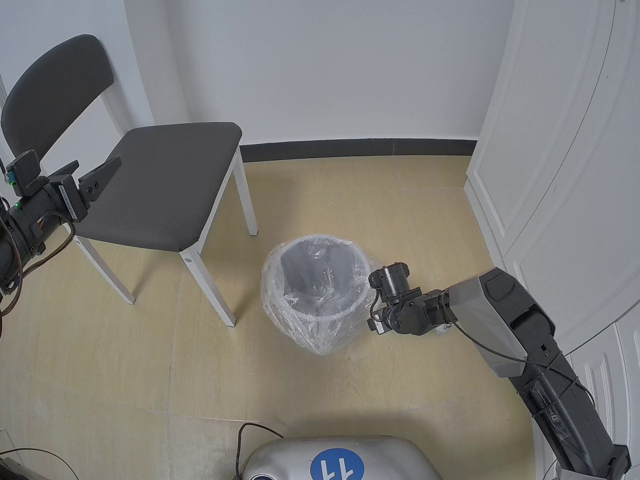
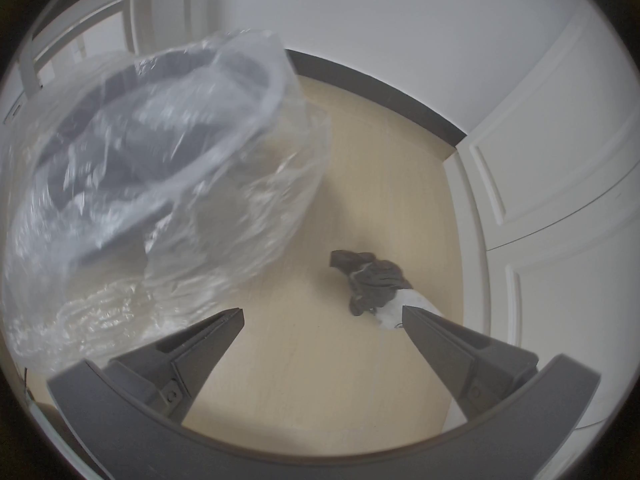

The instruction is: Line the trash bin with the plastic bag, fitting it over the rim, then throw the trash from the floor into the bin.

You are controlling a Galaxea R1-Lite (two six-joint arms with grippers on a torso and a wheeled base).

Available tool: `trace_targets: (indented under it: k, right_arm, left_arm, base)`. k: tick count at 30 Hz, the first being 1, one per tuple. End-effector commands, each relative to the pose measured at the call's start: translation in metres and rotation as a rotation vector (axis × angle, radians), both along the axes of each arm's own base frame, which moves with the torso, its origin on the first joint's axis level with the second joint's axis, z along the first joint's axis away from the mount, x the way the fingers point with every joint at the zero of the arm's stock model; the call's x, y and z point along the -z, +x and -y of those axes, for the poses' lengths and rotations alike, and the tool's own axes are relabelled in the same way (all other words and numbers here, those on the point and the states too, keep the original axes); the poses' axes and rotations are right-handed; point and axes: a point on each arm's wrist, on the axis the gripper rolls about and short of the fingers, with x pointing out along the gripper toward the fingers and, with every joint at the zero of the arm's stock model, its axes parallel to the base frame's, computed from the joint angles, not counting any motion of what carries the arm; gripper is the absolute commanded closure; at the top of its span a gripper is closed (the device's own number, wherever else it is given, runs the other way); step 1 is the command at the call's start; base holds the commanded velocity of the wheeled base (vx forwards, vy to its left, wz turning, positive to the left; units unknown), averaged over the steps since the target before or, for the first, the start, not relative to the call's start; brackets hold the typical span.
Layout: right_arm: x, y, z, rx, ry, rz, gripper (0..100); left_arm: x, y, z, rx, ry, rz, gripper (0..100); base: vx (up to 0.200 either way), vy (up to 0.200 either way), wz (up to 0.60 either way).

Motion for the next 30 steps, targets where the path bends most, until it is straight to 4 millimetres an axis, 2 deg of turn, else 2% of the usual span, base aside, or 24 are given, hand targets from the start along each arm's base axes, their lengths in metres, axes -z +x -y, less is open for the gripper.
trace_targets:
  k: [1,4,8,10,13,14,16,20,24,29,30]
  right_arm:
    - [0.016,0.000,0.005,0.003,-0.018,-0.029,0]
    - [0.019,0.004,0.017,0.008,-0.043,-0.038,0]
    - [0.016,0.006,0.021,0.036,-0.046,-0.029,0]
    - [-0.009,0.005,0.021,0.056,-0.028,-0.005,0]
    - [-0.040,-0.012,0.024,0.053,-0.018,-0.014,0]
    - [-0.042,-0.013,0.025,0.052,-0.017,-0.016,0]
    - [-0.076,-0.035,0.032,0.044,-0.004,-0.019,0]
    - [-0.096,-0.063,0.042,-0.016,0.026,-0.034,0]
    - [-0.088,-0.070,0.043,-0.091,0.080,0.001,0]
    - [-0.073,-0.062,0.039,-0.154,0.068,0.053,0]
    - [-0.067,-0.061,0.037,-0.219,0.072,0.063,0]
  left_arm:
    - [0.002,0.002,0.000,0.003,-0.001,-0.010,0]
    - [0.003,0.003,0.001,0.004,0.001,-0.013,0]
    - [0.003,0.003,0.001,0.004,-0.001,-0.011,0]
    - [0.003,0.003,0.001,0.004,-0.002,-0.013,0]
    - [0.003,0.003,0.001,0.004,-0.002,-0.013,0]
    - [0.004,0.003,0.001,0.004,-0.002,-0.015,0]
    - [0.005,0.003,0.001,0.004,-0.001,-0.021,0]
    - [0.007,0.003,0.001,0.004,0.000,-0.028,0]
    - [0.011,0.007,0.001,0.006,-0.001,-0.043,0]
    - [0.013,0.007,0.002,0.010,0.000,-0.051,0]
    - [0.013,0.007,0.003,0.013,-0.001,-0.048,0]
  base:
    - [0.000,0.000,0.00]
    - [0.000,0.000,0.00]
    - [0.000,0.000,0.00]
    - [0.000,0.000,0.00]
    - [0.000,0.000,0.00]
    - [0.000,0.000,0.00]
    - [0.000,0.000,0.00]
    - [0.000,0.000,0.00]
    - [0.000,0.000,0.00]
    - [0.000,0.000,0.00]
    - [0.000,0.000,0.00]
